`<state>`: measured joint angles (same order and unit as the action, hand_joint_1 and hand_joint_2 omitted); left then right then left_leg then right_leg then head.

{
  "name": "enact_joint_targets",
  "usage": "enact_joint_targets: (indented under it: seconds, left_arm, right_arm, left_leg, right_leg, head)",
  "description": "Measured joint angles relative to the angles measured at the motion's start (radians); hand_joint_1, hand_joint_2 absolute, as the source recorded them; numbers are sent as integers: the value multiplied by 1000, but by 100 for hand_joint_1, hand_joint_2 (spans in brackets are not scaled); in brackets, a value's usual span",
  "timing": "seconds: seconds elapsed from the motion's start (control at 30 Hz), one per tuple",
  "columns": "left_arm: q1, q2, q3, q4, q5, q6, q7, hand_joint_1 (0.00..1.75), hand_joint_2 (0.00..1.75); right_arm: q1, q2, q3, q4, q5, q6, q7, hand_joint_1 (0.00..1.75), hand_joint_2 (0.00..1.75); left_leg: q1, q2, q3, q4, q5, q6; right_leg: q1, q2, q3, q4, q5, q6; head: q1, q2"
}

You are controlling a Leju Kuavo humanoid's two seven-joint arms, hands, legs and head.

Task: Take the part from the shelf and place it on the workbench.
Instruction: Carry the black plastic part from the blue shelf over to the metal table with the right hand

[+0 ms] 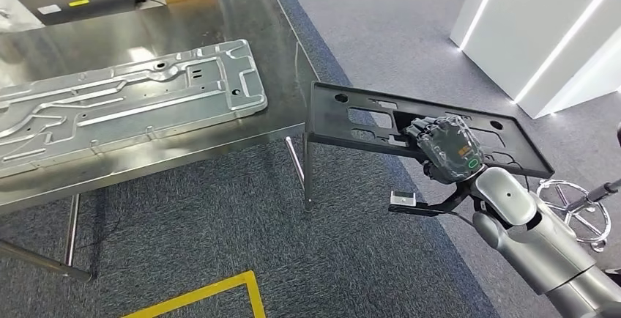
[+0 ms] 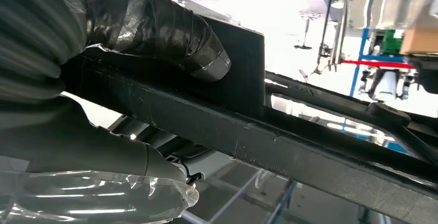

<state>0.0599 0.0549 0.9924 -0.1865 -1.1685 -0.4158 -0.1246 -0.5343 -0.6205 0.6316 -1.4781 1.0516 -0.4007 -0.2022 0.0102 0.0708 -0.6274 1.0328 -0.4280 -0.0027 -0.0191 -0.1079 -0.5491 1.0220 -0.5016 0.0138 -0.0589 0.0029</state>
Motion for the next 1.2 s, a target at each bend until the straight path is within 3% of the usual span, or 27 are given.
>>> enact_joint_targets:
  seconds: [0.1, 0.17, 0.23, 0.27, 0.3, 0.33, 0.4, 0.47, 0.53, 0.6, 0.63, 0.67, 0.73, 0.8, 0.83, 0.87, 0.93, 1.0, 1.1, 1.2]
  left_arm:
    - [15, 34, 8, 28, 9, -24, -56, 0, 175]
    - [26, 65, 10, 63, 13, -25, -94, 0, 175]
    - [31, 89, 10, 91, 20, -23, -108, 0, 175]
    - [30, 97, 10, 101, 25, -22, -108, 0, 175]
    - [29, 103, 10, 109, 30, -22, -107, 0, 175]
    - [28, 108, 10, 116, 34, -21, -105, 0, 175]
    - [27, 113, 10, 126, 42, -20, -103, 0, 175]
    - [25, 116, 8, 135, 45, -19, -100, 0, 175]
    - [22, 116, 5, 141, 45, -18, -98, 0, 175]
    - [25, 119, -2, 147, 45, -17, -96, 0, 175]
    - [26, 121, -4, 149, 45, -16, -95, 0, 175]
    - [26, 124, -7, 152, 44, -16, -95, 0, 175]
    - [20, 126, -13, 154, 44, -15, -95, 0, 175]
    - [13, 127, -23, 154, 44, -13, -95, 0, 175]
    - [11, 127, -27, 155, 44, -13, -94, 0, 175]
    - [11, 127, -30, 155, 44, -12, -94, 0, 175]
    - [11, 128, -36, 156, 44, -9, -92, 0, 175]
    - [9, 128, -45, 157, 44, -6, -91, 0, 175]
    - [7, 127, -56, 160, 44, -5, -88, 0, 175]
    - [2, 126, -63, 162, 44, -3, -87, 0, 175]
  right_arm:
    - [1, -11, -7, -6, -6, -1, 1, 175, 175]
    - [-3, -17, -12, -12, -14, 0, 1, 175, 175]
    - [-12, -24, -17, -13, -20, 4, 0, 175, 175]
    - [-16, -26, -17, -10, -21, 7, 0, 175, 175]
    - [-19, -27, -17, -7, -22, 10, 0, 175, 175]
    - [-23, -25, -14, -3, -22, 13, -1, 175, 175]
    - [-41, -21, -5, 5, -23, 20, -3, 175, 175]
    - [-66, -14, 4, 13, -23, 27, -4, 175, 175]
    - [-92, -4, 12, 22, -24, 36, -5, 175, 175]
    - [-121, 16, 24, 33, -24, 45, -6, 175, 175]
    - [-134, 28, 30, 39, -24, 48, -6, 175, 175]
    - [-146, 41, 37, 45, -24, 52, -6, 175, 175]
    - [-164, 60, 52, 58, -24, 59, -6, 175, 175]
    - [-179, 76, 71, 76, -22, 62, -2, 175, 175]
    - [-186, 87, 80, 86, -20, 63, 0, 175, 175]
    - [-193, 99, 89, 96, -18, 63, 3, 175, 175]
    - [-212, 122, 105, 114, -15, 70, 8, 175, 175]
    - [-242, 142, 120, 134, -14, 85, 12, 175, 175]
    - [-286, 173, 142, 167, -14, 110, 15, 175, 175]
    - [-317, 203, 159, 200, -12, 128, 17, 175, 175]
  left_leg:
    - [-1, -31, 8, -12, -5, 21]
    - [3, -55, 25, -27, -2, 33]
    - [2, -80, 33, -33, -1, 42]
    - [0, -93, 33, -32, -1, 45]
    - [-1, -108, 33, -31, -2, 47]
    - [-2, -124, 33, -29, -4, 47]
    - [-3, -155, 34, -20, -9, 45]
    - [-3, -184, 29, -7, -16, 38]
    - [-1, -210, 18, -2, -17, 27]
    - [3, -228, 10, -3, -15, 14]
    - [2, -215, 6, 3, -19, 9]
    - [1, -186, -4, 25, -32, 3]
    - [0, -111, -55, 127, -84, -8]
    - [5, -80, -121, 245, -126, -15]
    - [7, -76, -135, 264, -122, -18]
    - [8, -73, -126, 242, -98, -19]
    - [10, -60, -63, 113, -28, -18]
    - [7, -50, -11, 12, 7, -12]
    - [5, -55, -1, -7, 10, -4]
    - [2, -55, 0, -7, 5, 3]
  right_leg:
    - [1, -27, 19, -8, -11, 19]
    - [-3, 12, 15, 29, -40, 27]
    - [-4, 76, -44, 151, -98, 26]
    - [-3, 94, -85, 220, -123, 25]
    - [-3, 103, -117, 267, -132, 24]
    - [-3, 107, -133, 279, -120, 23]
    - [-5, 119, -109, 188, -42, 19]
    - [-8, 163, -62, 70, 14, 13]
    - [-7, 184, -45, 27, 16, 8]
    - [-7, 159, -40, 18, 18, 0]
    - [-9, 146, -35, 13, 19, -6]
    - [-11, 132, -30, 7, 20, -13]
    - [-10, 102, -21, 1, 18, -22]
    - [-6, 71, -17, 1, 13, -25]
    - [-6, 56, -14, 2, 9, -25]
    - [-6, 42, -10, 2, 5, -23]
    - [-6, 24, 0, 3, -4, -15]
    - [-1, 12, 4, 5, -12, -6]
    - [6, 4, 9, 4, -16, -8]
    - [3, 6, 15, -6, -13, -5]
  head:
    - [0, 0]
    - [1, 0]
    - [2, 0]
    - [2, 0]
    - [2, 0]
    - [2, 0]
    - [3, 0]
    - [2, 0]
    - [2, 0]
    - [2, 0]
    - [1, 0]
    - [0, 0]
    - [-2, 0]
    - [-2, 0]
    - [-2, 0]
    - [-2, 0]
    - [-2, 0]
    - [-1, 0]
    - [1, 0]
    - [1, 0]
